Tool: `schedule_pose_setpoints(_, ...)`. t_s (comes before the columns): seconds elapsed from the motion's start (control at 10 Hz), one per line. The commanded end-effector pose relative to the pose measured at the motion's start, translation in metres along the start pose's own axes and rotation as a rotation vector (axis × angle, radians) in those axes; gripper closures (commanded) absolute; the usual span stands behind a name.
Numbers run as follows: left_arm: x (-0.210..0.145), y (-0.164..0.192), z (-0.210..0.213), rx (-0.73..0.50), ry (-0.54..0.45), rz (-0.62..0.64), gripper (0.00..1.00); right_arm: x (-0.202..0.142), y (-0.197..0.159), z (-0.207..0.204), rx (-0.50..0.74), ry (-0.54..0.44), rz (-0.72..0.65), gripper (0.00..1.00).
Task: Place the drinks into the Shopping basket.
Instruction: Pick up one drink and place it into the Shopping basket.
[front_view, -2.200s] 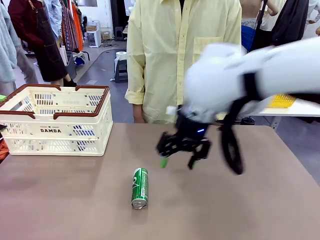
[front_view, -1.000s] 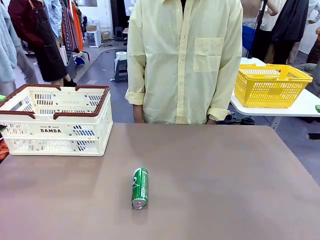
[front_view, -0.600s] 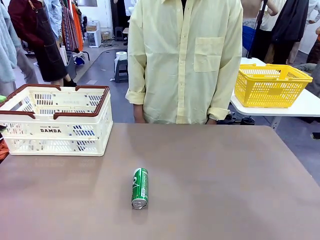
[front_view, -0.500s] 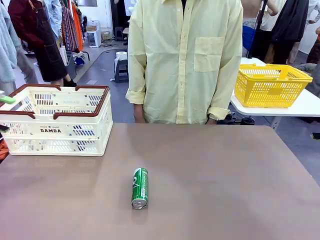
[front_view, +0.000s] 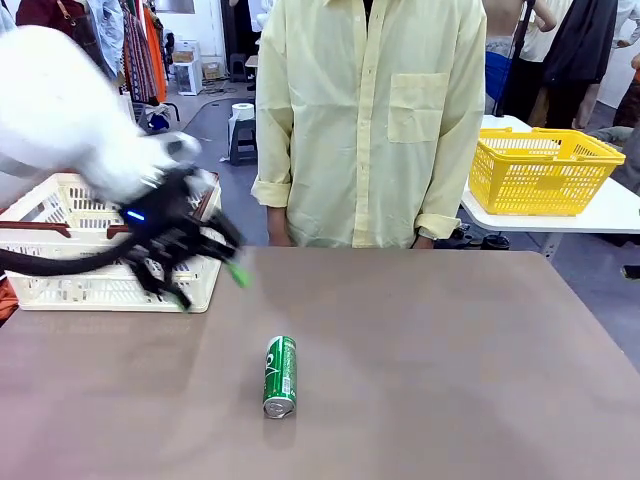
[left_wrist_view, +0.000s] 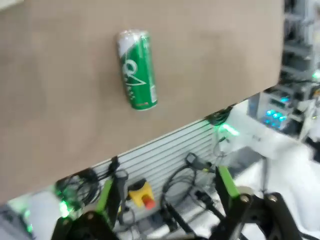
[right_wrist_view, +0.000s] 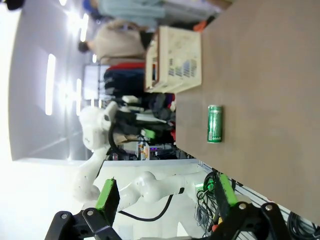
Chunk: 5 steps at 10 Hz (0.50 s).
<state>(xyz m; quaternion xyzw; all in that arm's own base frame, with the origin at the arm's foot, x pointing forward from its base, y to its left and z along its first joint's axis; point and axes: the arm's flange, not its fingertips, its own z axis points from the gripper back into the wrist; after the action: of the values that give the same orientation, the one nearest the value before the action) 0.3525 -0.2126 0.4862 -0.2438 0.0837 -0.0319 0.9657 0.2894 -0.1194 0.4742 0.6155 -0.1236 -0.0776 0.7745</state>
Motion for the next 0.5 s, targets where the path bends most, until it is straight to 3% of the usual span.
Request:
schedule_pose_setpoints(0.0, 0.029, -0.027, -0.062, 0.204, 0.035, -0.036, 0.0, -0.002, 0.002, 0.003, 0.0, 0.007, 0.002, 0.0)
schedule_pose_setpoints(0.2, 0.029, -0.053, -0.126, 0.282, 0.12, -0.103, 0.0, -0.002, 0.002, 0.003, 0.0, 0.007, 0.002, 0.0)
schedule_pose_setpoints(0.4, 0.027, -0.047, -0.159, 0.395, 0.046, -0.111, 0.0, -0.002, 0.002, 0.003, 0.0, 0.007, 0.002, 0.0)
